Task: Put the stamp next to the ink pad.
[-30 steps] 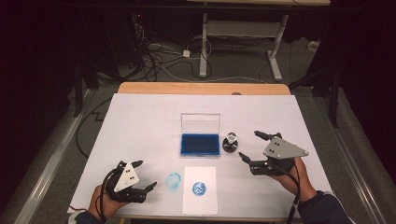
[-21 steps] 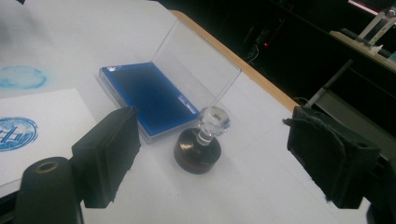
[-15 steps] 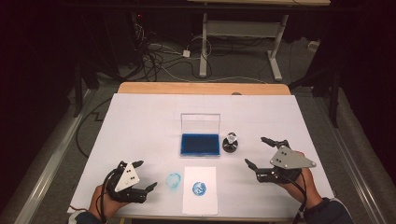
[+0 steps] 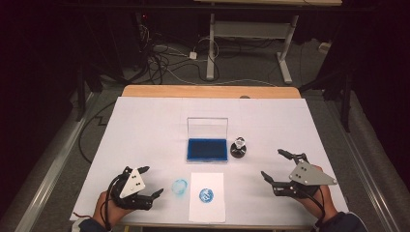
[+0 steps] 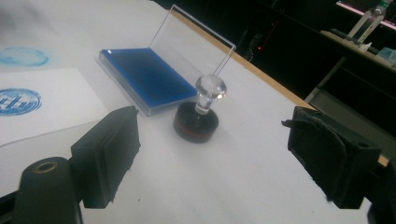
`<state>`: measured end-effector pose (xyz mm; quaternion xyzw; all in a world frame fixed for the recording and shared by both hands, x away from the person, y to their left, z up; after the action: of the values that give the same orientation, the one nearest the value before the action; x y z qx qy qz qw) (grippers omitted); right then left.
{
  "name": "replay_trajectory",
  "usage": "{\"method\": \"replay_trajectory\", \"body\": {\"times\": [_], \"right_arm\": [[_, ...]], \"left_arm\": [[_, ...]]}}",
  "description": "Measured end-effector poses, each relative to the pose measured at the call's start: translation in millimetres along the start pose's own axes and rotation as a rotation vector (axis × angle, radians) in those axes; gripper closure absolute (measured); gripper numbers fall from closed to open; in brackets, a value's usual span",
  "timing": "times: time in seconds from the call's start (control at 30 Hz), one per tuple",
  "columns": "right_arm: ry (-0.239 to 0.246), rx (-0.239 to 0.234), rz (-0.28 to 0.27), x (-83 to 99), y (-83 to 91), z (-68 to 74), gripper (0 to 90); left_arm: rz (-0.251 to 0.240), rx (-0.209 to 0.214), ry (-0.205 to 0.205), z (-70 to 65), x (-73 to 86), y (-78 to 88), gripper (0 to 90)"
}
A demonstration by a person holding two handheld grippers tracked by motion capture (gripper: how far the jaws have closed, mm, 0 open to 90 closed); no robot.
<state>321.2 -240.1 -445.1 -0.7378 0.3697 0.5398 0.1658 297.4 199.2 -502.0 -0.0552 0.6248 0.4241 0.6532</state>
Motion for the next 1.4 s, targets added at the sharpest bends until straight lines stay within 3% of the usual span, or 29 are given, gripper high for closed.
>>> {"method": "replay_trajectory", "body": {"times": [0.23, 0.4, 0.47, 0.57, 0.83, 1.4], "right_arm": [[-0.002, 0.004, 0.007, 15.6, 6.8, 5.7, 17.0], [-0.003, 0.033, 0.001, 24.9, 15.6, 10.4, 16.9], [-0.029, 0.035, 0.002, 28.8, 18.5, 11.9, 16.9], [-0.015, 0.032, 0.016, 32.4, 21.5, 16.0, 17.0], [-0.009, 0.016, -0.007, 29.8, 23.6, 20.8, 16.9], [0.013, 0.005, -0.018, 25.2, 23.4, 25.2, 16.9]], "left_arm": [[-0.008, -0.007, 0.014, 1.7, 0.2, 0.6, 14.7], [-0.013, -0.010, 0.014, 1.8, 0.0, -0.3, 14.7], [-0.016, -0.016, 0.019, 2.3, 0.0, 0.2, 14.7], [-0.026, -0.026, 0.022, 2.1, -0.8, 2.1, 14.7], [-0.056, -0.038, -0.004, 0.4, -4.6, 4.1, 14.6], [-0.046, -0.045, -0.013, 0.1, -3.0, 5.8, 14.6]]}}
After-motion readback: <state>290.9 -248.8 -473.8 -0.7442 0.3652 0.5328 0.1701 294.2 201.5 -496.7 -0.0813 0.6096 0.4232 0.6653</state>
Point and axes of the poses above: each handheld gripper's, and its own axes: y roughly backward along the jaws, x roughly out of its underside, z roughly to its left, the point moved 4 cm from there along -y, roughly forward along the jaws, and after that the axes turned 11 degrees about -z, right-handed, at the moved point
